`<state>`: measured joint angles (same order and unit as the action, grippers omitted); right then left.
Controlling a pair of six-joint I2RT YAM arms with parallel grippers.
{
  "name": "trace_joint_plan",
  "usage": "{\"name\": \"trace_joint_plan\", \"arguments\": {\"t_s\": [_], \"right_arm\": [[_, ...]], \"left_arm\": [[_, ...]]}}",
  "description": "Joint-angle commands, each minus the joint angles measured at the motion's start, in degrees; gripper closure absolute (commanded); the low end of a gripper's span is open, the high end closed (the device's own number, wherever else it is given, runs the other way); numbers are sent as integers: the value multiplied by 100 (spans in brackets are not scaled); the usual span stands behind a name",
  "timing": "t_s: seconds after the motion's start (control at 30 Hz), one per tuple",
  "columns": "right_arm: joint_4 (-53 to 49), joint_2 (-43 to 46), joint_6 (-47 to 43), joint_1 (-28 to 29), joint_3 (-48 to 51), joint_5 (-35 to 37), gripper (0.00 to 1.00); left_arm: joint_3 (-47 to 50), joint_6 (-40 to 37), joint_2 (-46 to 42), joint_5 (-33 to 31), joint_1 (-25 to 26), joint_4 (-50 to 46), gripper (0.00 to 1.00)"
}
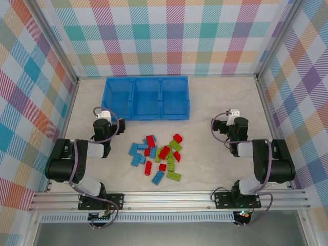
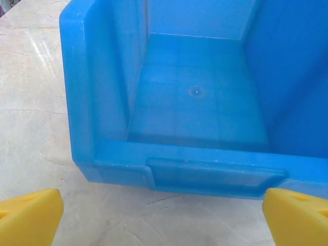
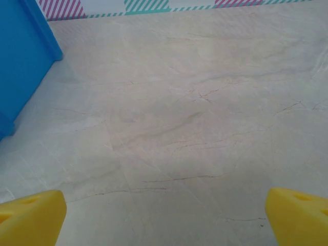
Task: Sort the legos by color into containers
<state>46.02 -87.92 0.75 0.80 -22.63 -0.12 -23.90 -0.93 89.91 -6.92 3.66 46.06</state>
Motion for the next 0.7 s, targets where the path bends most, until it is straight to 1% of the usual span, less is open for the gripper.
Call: {"name": "trace_joint_plan", "arguments": {"t_s": [0.0,0.53,0.57,0.6,0.63,0.67], "right_arm": [[61,38,-75,-28,-101,-142,0],[-61,140,-64,-61,-134,-210,0],[-235,338,-70,-56,-151,-229,0],[-738,699,-24,-48,-238,-132,0],[-1682,1139,285,-37,-461,254,0],[-2523,1506,898,-48,-694,752,0]], "left_arm": [[-2,-17,-26,24,21,37,0],[-1,-13,-26,26,26,39,0],[-1,-13,-36,25,21,53,0],[17,-20,-58,4,21,80,0],[30,10,-150,-51,23,7,0],[58,27,-267,-101,29,-24,0]]}}
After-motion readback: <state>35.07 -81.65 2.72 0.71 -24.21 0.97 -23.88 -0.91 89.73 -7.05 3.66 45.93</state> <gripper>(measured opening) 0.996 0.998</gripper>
